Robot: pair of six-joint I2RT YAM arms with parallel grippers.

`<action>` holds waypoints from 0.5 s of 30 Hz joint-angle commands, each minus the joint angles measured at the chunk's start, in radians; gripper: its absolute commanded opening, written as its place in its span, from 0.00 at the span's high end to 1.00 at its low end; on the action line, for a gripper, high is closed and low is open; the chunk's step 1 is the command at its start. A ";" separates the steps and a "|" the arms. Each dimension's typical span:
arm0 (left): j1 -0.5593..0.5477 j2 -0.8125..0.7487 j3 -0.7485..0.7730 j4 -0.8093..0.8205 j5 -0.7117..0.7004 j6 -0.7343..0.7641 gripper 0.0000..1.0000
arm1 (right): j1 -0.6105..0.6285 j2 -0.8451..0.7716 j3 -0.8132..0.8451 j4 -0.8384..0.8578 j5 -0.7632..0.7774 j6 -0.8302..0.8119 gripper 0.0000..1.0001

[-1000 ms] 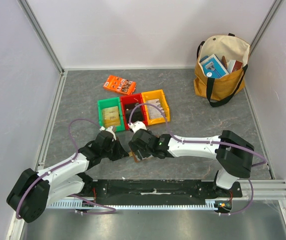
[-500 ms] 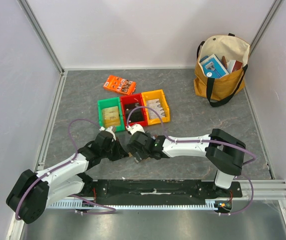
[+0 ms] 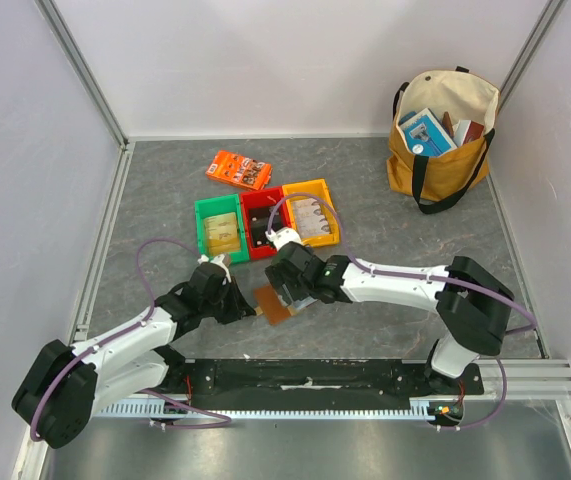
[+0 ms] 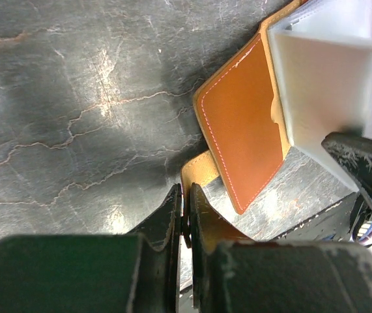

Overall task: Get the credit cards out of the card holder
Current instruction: Remove the credit card from the card holder.

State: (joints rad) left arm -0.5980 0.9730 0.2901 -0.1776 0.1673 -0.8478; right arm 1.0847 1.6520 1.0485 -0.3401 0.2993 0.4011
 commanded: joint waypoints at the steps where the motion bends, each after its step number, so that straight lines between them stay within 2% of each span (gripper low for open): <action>1: -0.002 -0.014 0.006 0.001 0.008 0.015 0.98 | -0.011 -0.006 0.011 -0.008 -0.032 -0.033 0.19; 9: -0.002 -0.011 0.003 0.004 0.012 0.013 0.98 | -0.011 0.025 -0.002 0.059 -0.103 -0.021 0.18; 15: -0.003 -0.020 0.003 0.006 0.006 0.006 0.98 | -0.009 0.049 -0.008 0.128 -0.288 -0.036 0.18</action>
State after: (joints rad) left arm -0.5980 0.9730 0.2901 -0.1810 0.1677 -0.8478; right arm 1.0710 1.6920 1.0477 -0.2913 0.1528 0.3901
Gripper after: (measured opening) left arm 0.102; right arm 0.820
